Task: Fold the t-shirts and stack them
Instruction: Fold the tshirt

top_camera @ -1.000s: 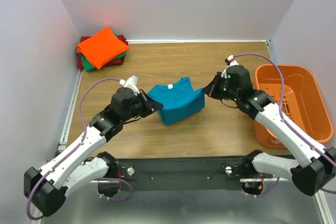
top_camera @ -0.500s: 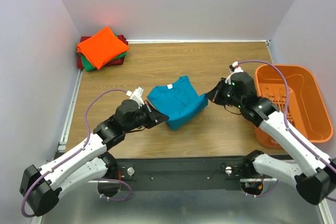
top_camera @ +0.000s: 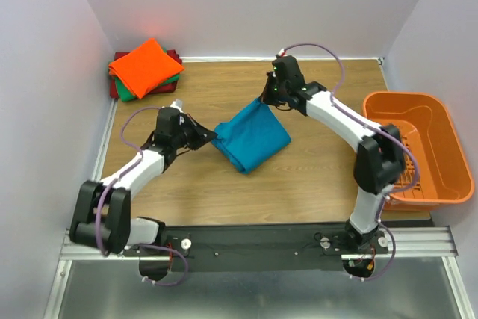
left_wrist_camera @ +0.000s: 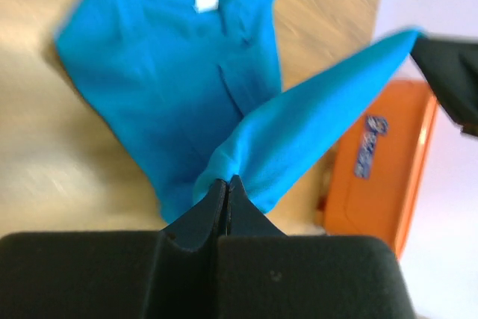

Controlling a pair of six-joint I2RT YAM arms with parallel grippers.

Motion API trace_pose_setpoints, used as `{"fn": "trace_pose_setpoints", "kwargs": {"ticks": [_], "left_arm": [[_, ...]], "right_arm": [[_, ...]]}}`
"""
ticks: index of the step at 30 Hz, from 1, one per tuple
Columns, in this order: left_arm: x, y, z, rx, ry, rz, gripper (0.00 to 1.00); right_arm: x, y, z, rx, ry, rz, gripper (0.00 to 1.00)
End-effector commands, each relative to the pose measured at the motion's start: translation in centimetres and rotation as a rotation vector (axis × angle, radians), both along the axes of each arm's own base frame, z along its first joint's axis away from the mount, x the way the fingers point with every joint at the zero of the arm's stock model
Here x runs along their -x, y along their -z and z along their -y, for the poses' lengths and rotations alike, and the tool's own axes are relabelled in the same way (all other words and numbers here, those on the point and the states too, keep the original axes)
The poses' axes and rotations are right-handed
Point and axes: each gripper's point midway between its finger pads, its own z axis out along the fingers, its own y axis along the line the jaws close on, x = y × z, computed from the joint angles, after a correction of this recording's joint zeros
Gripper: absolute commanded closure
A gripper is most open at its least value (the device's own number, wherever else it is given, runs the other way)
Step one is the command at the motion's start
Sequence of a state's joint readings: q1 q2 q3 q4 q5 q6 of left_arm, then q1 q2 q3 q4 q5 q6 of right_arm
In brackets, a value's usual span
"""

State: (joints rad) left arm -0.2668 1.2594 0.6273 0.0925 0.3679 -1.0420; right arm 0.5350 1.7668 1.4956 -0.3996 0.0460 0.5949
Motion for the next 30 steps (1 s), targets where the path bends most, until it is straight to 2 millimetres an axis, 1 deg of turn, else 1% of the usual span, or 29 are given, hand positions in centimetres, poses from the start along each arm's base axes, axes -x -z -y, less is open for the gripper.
{"fn": "trace_pose_setpoints", "kwargs": {"ticks": [1,2,3,4,5,6,7,8,9,10,11,12,13,14,15,16,17,18,19,20,21,22,24,25,26,27,28,29,30], "left_arm": [[-3.5,-0.2,-0.8,-0.013,0.051,0.082,1.00],[-5.0,-0.9,-1.0,-0.010,0.042,0.124,1.00],[-6.1,0.7,-1.7,-0.026,0.021,0.089,1.00],[-6.8,1.2,-1.9,-0.038,0.031,0.087,1.00],[-7.3,1.8,-2.0,-0.047,0.043,0.078,1.00],[-8.4,2.4,-2.4,-0.064,0.041,0.068,0.99],[-8.8,2.8,-2.8,-0.074,0.027,0.056,0.95],[-9.1,2.9,-3.2,-0.079,0.013,0.059,0.89],[-9.2,2.9,-3.4,-0.079,0.007,0.063,0.82],[-9.4,2.2,-4.1,-0.086,-0.009,0.087,0.70],[-9.5,2.2,-4.5,-0.090,-0.015,0.091,0.64],[-9.5,1.5,-5.0,-0.101,-0.033,0.114,0.57],[-9.3,1.4,-5.5,-0.108,-0.043,0.116,0.43],[-9.5,1.0,-6.5,-0.121,-0.063,0.127,0.41],[-9.4,0.0,-7.0,-0.130,-0.075,0.150,0.40],[-9.3,0.1,-7.7,-0.153,-0.098,0.137,0.39],[-9.2,-0.1,-8.1,-0.169,-0.115,0.137,0.39],[-9.0,-1.0,-8.4,-0.192,-0.127,0.162,0.39],[-8.6,-1.3,-8.2,-0.195,-0.123,0.168,0.39],[-8.1,-1.1,-8.0,-0.198,-0.118,0.167,0.42],[-7.5,-1.1,-7.1,-0.200,-0.095,0.170,0.46],[-7.1,-1.3,-6.6,-0.207,-0.088,0.177,0.56],[-6.0,-0.4,-5.5,-0.208,-0.070,0.150,0.65],[-5.4,-0.1,-4.1,-0.193,-0.046,0.143,0.70],[-5.1,0.0,-3.3,-0.187,-0.031,0.150,0.76],[-4.6,1.1,-2.9,-0.195,-0.026,0.124,0.76],[-4.3,1.5,-2.3,-0.192,-0.013,0.120,0.78],[-4.0,1.6,-0.9,-0.178,0.015,0.130,0.80],[-3.5,2.4,-0.4,-0.176,0.031,0.116,0.81]], "right_arm": [[-5.1,2.6,-1.7,0.025,-0.029,0.002,0.95],[-6.0,5.0,-2.0,0.044,-0.029,-0.029,0.93],[-7.1,4.6,-2.6,0.035,-0.032,-0.012,0.87],[-7.8,5.2,-2.4,0.040,-0.032,-0.016,0.82],[-8.3,7.3,-2.4,0.058,-0.034,-0.042,0.77],[-8.7,6.8,-3.0,0.034,-0.059,-0.036,0.64],[-8.9,7.2,-3.0,0.041,-0.067,-0.037,0.58],[-9.0,7.4,-3.0,0.046,-0.075,-0.037,0.53],[-9.0,7.2,-2.9,0.047,-0.080,-0.033,0.48],[-9.0,6.3,-2.3,0.056,-0.073,-0.014,0.30],[-8.8,6.7,-2.1,0.064,-0.077,-0.020,0.30],[-8.7,5.3,-1.8,0.063,-0.071,0.005,0.24],[-8.6,5.0,-1.4,0.071,-0.066,0.011,0.22],[-8.1,5.3,-1.0,0.079,-0.063,-0.001,0.22],[-7.4,5.1,-0.8,0.079,-0.067,-0.004,0.22],[-6.7,3.5,-0.6,0.059,-0.069,0.013,0.22],[-6.0,3.3,-0.5,0.051,-0.069,0.008,0.23],[-4.3,5.1,-0.2,0.057,-0.079,-0.043,0.26],[-3.4,3.8,-0.3,0.040,-0.084,-0.025,0.28],[-2.5,4.2,-0.5,0.037,-0.092,-0.024,0.31],[-0.9,5.9,-0.2,0.055,-0.096,-0.063,0.37],[0.3,5.4,-1.0,0.046,-0.115,-0.046,0.38],[1.9,6.0,-1.6,0.037,-0.135,-0.054,0.39],[3.7,7.7,-1.9,0.049,-0.156,-0.088,0.43],[4.1,7.5,-2.4,0.033,-0.165,-0.077,0.44],[4.8,8.1,-2.6,0.039,-0.173,-0.086,0.44],[5.7,8.5,-3.3,0.039,-0.195,-0.089,0.45],[6.5,9.5,-3.7,0.044,-0.210,-0.101,0.45],[6.9,10.5,-3.9,0.052,-0.218,-0.116,0.45]]}}
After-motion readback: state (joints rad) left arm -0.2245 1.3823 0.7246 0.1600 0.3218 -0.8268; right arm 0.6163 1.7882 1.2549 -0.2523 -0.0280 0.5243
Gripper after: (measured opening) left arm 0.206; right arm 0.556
